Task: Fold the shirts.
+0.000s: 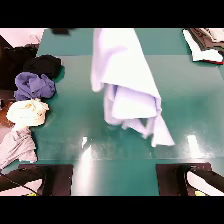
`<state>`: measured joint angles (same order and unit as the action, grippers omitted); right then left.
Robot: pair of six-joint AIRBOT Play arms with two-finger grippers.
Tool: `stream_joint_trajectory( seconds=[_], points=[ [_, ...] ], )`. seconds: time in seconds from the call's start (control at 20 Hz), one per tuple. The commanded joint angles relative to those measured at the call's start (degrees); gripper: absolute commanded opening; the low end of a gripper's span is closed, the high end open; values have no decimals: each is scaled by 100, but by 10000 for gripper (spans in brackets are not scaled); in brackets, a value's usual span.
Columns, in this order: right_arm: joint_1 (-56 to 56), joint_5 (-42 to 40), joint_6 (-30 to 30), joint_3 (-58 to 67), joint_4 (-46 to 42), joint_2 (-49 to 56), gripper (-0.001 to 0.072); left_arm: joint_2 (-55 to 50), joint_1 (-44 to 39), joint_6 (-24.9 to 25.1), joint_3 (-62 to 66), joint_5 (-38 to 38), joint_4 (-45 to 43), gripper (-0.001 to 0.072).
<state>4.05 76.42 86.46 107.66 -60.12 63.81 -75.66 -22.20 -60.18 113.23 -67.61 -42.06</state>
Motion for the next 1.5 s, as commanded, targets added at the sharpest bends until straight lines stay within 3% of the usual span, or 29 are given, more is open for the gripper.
stream_joint_trajectory(
  seconds=[0.0, 0.2, 0.25, 0.3, 0.35, 0.6, 0.75, 0.9, 1.45],
  points=[
    [28, 212, 0, 48, -2, 2, 13, -219, -98, -809, -866, -9, -1860, 22],
    [28, 223, 0, 48, -4, 2, 13, -890, -96, -1038, -1738, -13, -2063, 25],
    [28, 225, -2, 48, -7, 4, 13, -1071, -59, -1043, -1781, -28, -2100, 150],
    [28, 227, 0, 48, -4, 4, 12, -1187, 46, -1161, -1781, -46, -2094, 451],
    [28, 232, -2, 48, -4, 4, 12, -1233, 195, -1373, -1781, -31, -2094, 557],
    [28, 317, 0, 44, -4, 2, 12, -1257, 1515, -1628, -1801, -184, -2072, 550],
    [28, 378, 0, -15, -4, 2, 12, -1366, 2245, -1825, -2245, 199, -1947, 550],
    [28, 420, 2, -378, 4, 2, 13, -1871, 2747, -1882, -2662, 256, -1117, 550],
    [0, 90, 2, -1123, 15, 2, 13, -3049, 2752, -1847, -2723, 892, -627, 550]
  ],
)
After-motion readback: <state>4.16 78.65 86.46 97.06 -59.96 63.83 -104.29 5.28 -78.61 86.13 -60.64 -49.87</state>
